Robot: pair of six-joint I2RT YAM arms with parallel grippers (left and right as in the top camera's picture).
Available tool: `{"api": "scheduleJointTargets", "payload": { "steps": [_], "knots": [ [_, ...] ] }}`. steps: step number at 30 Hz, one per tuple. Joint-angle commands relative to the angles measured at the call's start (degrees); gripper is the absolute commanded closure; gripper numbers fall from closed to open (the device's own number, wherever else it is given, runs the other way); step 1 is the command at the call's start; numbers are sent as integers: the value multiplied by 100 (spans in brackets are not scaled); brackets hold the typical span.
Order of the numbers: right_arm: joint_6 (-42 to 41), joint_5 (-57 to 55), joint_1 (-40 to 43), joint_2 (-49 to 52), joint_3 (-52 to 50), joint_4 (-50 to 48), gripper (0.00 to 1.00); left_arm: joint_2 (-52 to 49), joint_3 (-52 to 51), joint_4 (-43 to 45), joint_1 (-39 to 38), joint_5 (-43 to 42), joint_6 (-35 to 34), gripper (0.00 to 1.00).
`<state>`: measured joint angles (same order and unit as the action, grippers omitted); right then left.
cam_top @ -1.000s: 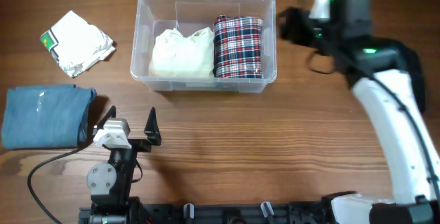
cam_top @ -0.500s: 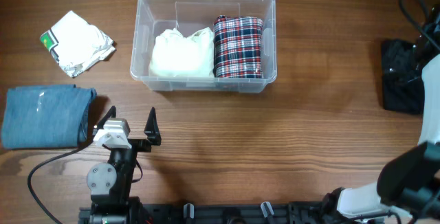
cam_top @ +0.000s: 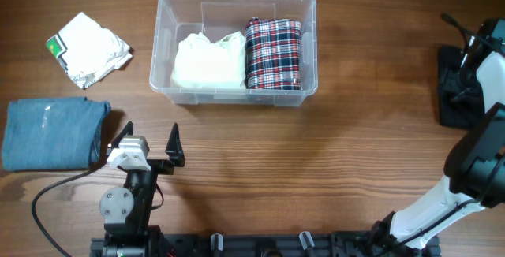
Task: Pack container
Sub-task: 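Reach the right gripper to the black garment and grasp it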
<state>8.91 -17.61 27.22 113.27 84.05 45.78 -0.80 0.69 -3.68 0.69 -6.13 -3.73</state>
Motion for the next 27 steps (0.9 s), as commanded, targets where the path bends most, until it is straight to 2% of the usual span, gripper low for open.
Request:
{"api": "scheduleJointTargets", "payload": {
  "steps": [1, 2, 5, 7, 8, 9, 10, 11, 17, 27],
  "knots": [
    [164, 31, 94, 166, 68, -144, 24, 42, -35, -15, -33, -68, -15, 0],
    [164, 31, 131, 170, 68, -229, 27, 42, -35, -15, -33, -68, -15, 0],
    [234, 55, 225, 170, 68, -315, 48, 42, -35, -15, -33, -68, -15, 0],
    [227, 98, 293, 170, 68, -328, 53, 42, -35, -15, -33, -68, -15, 0],
    [225, 98, 326, 170, 63, -328, 59, 42, -35, -15, -33, -70, -17, 0],
    [225, 98, 341, 170, 63, -317, 66, 42, -35, -15, -33, -68, -15, 0],
    [223, 98, 341, 170, 63, -310, 85, 42, -35, -13, -33, -70, -17, 0],
    [170, 96, 339, 170, 63, -308, 96, 42, -35, -15, -33, -68, -15, 0],
    [-734, 1056, -7, -103, 153, -197, 96, 42, -35, -15, -33, -70, -15, 0],
    [-1425, 2855, -1749, -2258, 1287, 50, 96, 42, -35, -15, -33, -70, -15, 0]
  ]
}}
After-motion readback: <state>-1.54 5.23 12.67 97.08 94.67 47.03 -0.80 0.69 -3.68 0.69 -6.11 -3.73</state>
